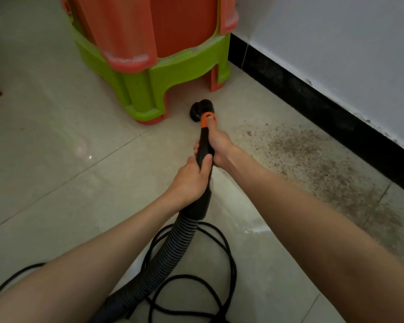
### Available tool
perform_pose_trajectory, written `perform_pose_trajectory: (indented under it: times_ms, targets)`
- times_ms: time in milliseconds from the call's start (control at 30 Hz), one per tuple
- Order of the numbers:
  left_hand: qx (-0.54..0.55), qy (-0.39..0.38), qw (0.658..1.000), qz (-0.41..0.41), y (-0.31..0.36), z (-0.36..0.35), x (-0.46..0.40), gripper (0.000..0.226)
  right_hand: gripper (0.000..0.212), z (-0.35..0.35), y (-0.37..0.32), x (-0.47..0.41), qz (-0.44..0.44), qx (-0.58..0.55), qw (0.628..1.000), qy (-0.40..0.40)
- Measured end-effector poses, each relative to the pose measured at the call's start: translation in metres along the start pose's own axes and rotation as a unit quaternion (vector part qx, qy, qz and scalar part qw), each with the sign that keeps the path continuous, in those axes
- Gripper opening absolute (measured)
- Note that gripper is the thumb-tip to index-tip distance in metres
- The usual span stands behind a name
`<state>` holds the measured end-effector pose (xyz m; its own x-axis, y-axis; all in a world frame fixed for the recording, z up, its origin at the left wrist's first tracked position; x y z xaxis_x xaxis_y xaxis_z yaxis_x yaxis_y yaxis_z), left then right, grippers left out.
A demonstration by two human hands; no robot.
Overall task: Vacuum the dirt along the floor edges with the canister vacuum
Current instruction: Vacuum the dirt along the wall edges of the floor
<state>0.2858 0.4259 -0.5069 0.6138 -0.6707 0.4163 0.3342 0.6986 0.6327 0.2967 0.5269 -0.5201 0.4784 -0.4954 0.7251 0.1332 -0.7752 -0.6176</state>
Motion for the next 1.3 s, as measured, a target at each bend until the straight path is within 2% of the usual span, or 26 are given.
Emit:
perform_pose_trajectory:
  times_ms: [167, 367, 700, 933, 1100, 1300]
  targets:
    - [0.003, -0.013, 1.0, -0.011, -0.004, -0.006, 0.02, 0.044, 0.045, 0.01, 0.015, 0.014, -0.024, -0.008, 1.0, 0.001]
    - [-0.057, -0.061, 0.995, -0.055, 0.027, -0.032, 0.027, 0.052, 0.043, 0.062, 0.005, 0.029, 0.012, -0.06, 0.995, 0.074]
    - [-0.083, -0.123, 0.984, -0.099, 0.073, -0.058, 0.008, 0.055, 0.043, 0.111, -0.026, 0.028, 0.041, -0.123, 0.984, 0.122]
    - [-0.071, -0.113, 0.987, -0.089, 0.074, -0.065, 0.001, 0.056, 0.044, 0.114, -0.03, 0.017, 0.046, -0.121, 0.986, 0.102]
    - [0.004, -0.091, 0.995, -0.045, 0.052, -0.068, 0.022, 0.058, 0.046, 0.099, -0.014, 0.024, 0.007, -0.011, 0.999, 0.051]
    - [0.021, -0.044, 0.999, 0.003, 0.044, -0.066, 0.048, 0.048, 0.043, 0.089, -0.002, 0.046, -0.03, 0.006, 0.999, 0.023]
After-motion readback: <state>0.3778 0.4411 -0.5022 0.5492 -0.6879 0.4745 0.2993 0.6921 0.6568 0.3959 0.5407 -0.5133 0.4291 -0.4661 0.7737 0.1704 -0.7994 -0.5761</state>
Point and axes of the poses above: each hand's wrist, its own x-axis away from the middle knuckle, its own z-axis out of the back of the hand, y = z × x, the point moved 6 cm from there along -x, towards the middle knuckle, and after that the axes turned 8 degrees about -x, right-handed, at the moved point
